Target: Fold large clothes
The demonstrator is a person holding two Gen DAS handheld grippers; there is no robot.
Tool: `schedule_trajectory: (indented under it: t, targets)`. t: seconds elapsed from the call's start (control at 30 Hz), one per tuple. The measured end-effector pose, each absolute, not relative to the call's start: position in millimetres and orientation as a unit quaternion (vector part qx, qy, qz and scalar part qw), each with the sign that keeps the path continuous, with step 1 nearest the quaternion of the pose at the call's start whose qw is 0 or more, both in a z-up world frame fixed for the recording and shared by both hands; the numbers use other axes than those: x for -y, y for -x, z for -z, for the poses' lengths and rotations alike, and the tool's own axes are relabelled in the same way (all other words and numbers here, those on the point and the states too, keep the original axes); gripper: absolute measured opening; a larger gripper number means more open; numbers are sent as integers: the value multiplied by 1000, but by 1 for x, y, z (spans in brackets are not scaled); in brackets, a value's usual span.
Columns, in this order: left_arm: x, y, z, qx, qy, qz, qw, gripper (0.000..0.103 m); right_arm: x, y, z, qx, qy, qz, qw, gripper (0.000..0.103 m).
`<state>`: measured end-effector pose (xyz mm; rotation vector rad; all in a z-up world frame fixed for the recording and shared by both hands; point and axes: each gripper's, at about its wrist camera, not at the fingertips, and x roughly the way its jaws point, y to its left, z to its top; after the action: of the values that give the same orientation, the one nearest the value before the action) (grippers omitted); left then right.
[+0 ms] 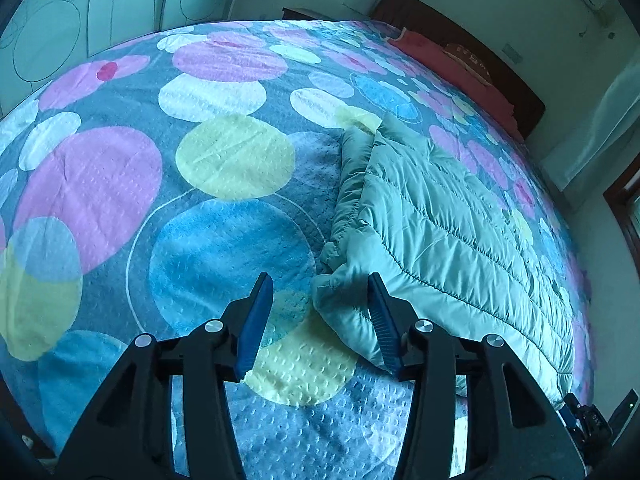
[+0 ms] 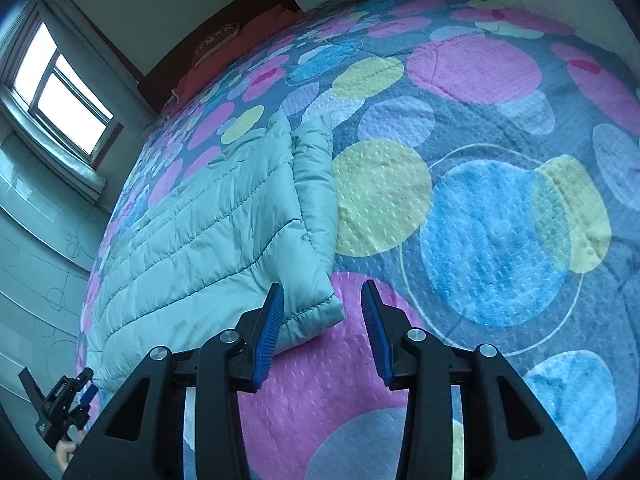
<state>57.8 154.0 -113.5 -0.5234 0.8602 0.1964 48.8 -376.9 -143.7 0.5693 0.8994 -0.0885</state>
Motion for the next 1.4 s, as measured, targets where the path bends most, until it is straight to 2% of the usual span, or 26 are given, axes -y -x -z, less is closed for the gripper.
schedule_trajectory:
  t: [0.23, 0.33, 0.57, 0.7, 1.07, 1.4]
  targets:
    - [-160, -55, 114, -415, 276, -95, 862, 50, 364, -46, 112, -406, -202, 66, 889, 41]
    - [-158, -55, 108, -411, 263, -101, 867, 54, 352, -48, 101, -397, -180, 60, 898, 41]
    - [-151, -55, 88, -402, 225, -113, 880, 56, 319, -65, 88, -392, -146, 29, 908, 39]
    - [-143, -51, 76, -392, 211, -110, 888, 65, 295, -73, 86, -393, -131, 7, 910, 38]
    - [-124, -65, 74, -392, 184, -95, 896, 65, 230, -100, 95, -409, -97, -57, 906, 38]
    - [-95, -111, 70, -394, 149, -64, 905, 65, 201, -134, 93, -410, -91, -79, 904, 38]
